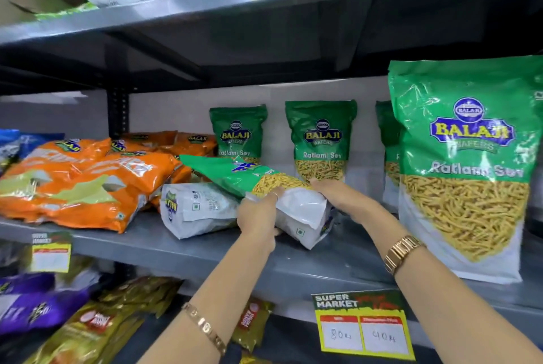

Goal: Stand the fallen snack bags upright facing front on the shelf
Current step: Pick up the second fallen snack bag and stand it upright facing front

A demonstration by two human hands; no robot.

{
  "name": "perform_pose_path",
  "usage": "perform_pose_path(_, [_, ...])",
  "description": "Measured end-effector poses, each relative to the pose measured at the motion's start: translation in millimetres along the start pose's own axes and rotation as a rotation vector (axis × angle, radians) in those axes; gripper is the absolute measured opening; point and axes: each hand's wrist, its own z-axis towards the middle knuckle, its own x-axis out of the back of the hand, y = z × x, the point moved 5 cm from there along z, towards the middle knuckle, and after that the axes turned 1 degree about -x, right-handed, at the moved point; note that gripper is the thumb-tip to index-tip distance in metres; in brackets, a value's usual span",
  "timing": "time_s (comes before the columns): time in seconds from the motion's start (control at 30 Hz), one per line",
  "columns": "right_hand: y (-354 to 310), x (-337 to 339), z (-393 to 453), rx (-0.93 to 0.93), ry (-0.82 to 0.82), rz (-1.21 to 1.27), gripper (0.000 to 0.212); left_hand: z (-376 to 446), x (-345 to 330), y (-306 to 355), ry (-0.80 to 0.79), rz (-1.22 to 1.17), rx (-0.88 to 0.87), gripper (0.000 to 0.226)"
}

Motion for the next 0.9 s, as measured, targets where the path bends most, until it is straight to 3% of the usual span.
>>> perform_pose_path(0.2, [1.0, 2.7, 8.1, -0.005, 0.097, 0.097, 0.035, -20.7, -12.8, 30.5, 0.079, 0.246, -0.403, 0.044])
perform_pose_path(0.3, [9.0, 0.7, 12.5, -0.06, 0.068, 0.187, 0.031, -32.6, -26.1, 40.6, 0.026, 0.494, -0.623, 0.061])
perform_pose_path(0.4, [19.6, -1.0, 13.5, -0.084, 0.041, 0.225, 0.034, -40.3, -42.2, 38.1, -0.086, 0.771, -0.712, 0.079])
perform_pose_path(0.53, [23.2, -1.7, 8.9, -0.136, 0.049, 0.35, 0.036, -46.3, -41.5, 35.8, -0.191, 0.676, -0.603, 0.074])
perform_pose_path(0.7, [13.4, -0.3, 1.8, -0.157, 0.115, 0.486, 0.023, -49.0, -25.1, 40.3, -0.202, 0.371, -0.469, 0.047])
perform_pose_path(0.8, [6.7, 9.2, 0.1, -0.1, 0.218, 0.522, 0.041, -22.8, -22.0, 42.2, -0.207, 0.267, -0.349, 0.03])
perform_pose_path(0.9, [1.7, 5.2, -15.4, -0.084, 0.168, 0.555, 0.056, 25.9, -24.5, 30.3, -0.207, 0.144, -0.203, 0.065])
